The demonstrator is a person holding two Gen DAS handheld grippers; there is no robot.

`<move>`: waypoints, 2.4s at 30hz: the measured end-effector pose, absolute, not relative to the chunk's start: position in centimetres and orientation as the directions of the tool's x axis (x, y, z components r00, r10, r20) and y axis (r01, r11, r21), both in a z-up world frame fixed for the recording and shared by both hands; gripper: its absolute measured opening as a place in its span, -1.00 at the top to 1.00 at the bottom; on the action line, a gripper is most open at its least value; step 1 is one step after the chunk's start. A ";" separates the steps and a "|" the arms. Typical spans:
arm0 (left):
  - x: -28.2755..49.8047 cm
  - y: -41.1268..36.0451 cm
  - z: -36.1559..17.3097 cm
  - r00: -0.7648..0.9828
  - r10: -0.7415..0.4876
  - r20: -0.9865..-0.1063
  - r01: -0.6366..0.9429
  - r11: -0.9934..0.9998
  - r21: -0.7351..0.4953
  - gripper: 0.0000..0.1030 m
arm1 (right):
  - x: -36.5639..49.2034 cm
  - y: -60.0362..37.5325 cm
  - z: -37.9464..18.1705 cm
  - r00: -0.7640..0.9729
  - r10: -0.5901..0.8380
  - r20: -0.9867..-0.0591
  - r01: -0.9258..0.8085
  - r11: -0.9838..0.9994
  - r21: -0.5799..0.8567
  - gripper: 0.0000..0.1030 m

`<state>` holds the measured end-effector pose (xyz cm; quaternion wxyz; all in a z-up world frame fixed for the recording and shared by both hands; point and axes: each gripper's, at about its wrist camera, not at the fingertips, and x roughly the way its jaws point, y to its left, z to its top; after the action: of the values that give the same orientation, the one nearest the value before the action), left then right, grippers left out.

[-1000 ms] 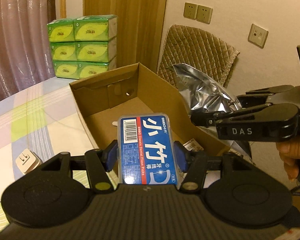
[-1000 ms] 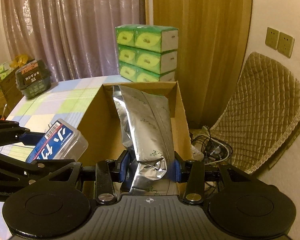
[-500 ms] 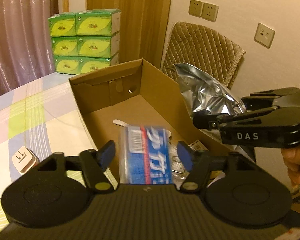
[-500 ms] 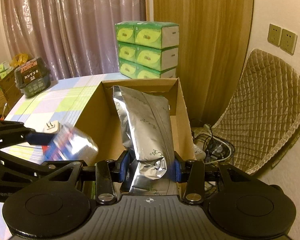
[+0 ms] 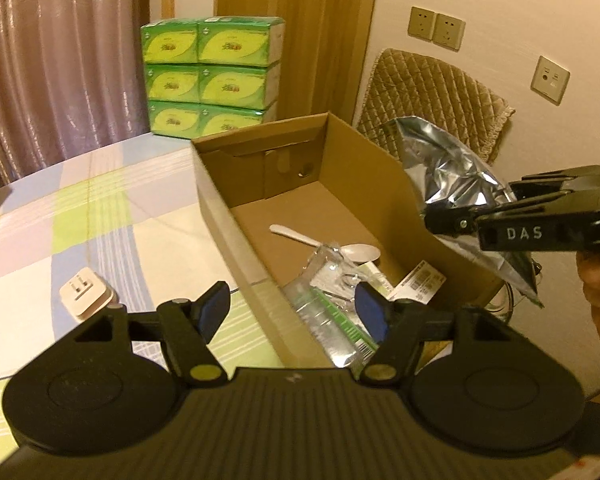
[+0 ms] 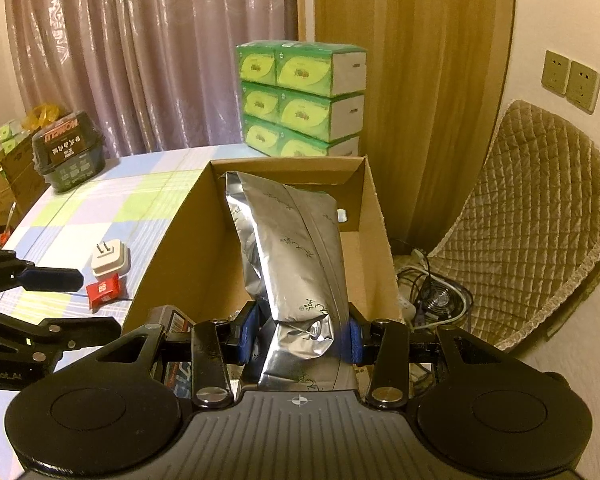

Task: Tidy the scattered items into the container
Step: 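Open the left gripper over the box while the right gripper releases the pouch, then move both grippers back toward the white charger and red packet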

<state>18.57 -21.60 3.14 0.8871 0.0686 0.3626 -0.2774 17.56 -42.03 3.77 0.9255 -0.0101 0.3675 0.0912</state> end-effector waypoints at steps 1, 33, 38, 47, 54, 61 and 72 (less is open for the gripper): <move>18.5 -21.4 3.1 0.584 -0.441 -0.682 0.540 0.838 -0.080 -0.25 | 17.6 -41.9 3.8 0.713 0.162 -0.682 -0.178 0.983 0.048 0.21; 17.8 -17.8 1.8 0.585 -0.406 -0.702 0.488 0.868 -0.096 -0.28 | 17.2 -41.1 2.8 0.710 0.210 -0.673 -0.172 0.977 0.124 -0.30; 17.4 -17.1 2.1 0.591 -0.401 -0.700 0.480 0.872 -0.094 -0.29 | 16.8 -40.6 2.9 0.704 0.212 -0.678 -0.179 0.977 0.120 -0.30; 16.5 -15.4 2.7 0.608 -0.384 -0.695 0.458 0.885 -0.089 -0.34 | 15.9 -39.0 3.3 0.690 0.204 -0.694 -0.194 0.976 0.093 -0.31; 15.5 -13.2 3.6 0.641 -0.360 -0.678 0.427 0.901 -0.074 -0.54 | 15.2 -37.2 4.1 0.696 0.209 -0.687 -0.223 0.972 0.070 -0.37; 14.8 -9.6 4.2 0.672 -0.309 -0.673 0.376 0.925 -0.049 -0.73 | 14.4 -34.4 5.4 0.712 0.239 -0.660 -0.270 0.961 0.058 -0.66; 14.8 -1.9 2.6 0.698 -0.164 -0.697 0.238 0.971 0.010 -0.98 | 14.6 -28.2 5.6 0.690 0.321 -0.649 -0.385 0.922 0.046 -0.91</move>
<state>14.82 -1.90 2.62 0.9200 0.0499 0.3730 -0.1092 14.55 -28.22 5.61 0.9180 -0.0469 0.3436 0.1924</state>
